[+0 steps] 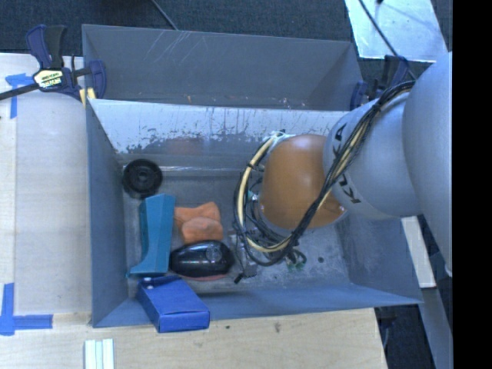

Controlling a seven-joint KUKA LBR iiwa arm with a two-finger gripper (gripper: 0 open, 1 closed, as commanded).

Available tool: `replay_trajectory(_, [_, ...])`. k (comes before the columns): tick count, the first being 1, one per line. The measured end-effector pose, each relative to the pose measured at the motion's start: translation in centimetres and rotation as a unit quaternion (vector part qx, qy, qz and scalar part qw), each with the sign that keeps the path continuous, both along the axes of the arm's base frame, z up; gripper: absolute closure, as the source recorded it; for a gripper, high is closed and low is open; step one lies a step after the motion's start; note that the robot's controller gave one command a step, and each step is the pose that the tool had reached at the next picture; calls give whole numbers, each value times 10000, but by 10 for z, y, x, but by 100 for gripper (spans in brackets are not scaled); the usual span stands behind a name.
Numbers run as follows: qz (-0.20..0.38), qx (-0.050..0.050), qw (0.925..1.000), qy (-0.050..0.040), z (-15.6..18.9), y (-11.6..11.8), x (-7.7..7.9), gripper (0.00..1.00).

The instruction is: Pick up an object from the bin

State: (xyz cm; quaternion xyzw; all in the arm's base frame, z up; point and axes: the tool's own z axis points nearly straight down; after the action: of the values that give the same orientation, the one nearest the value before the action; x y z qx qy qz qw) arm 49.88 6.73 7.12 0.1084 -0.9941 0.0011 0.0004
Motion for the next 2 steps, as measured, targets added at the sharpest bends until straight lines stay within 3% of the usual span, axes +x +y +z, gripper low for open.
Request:
replay_trajectory(1, [-3,1,10000,0,0,0,0,100])
replay_trajectory(2, [-260,8,9997,24,47,0,-2,100])
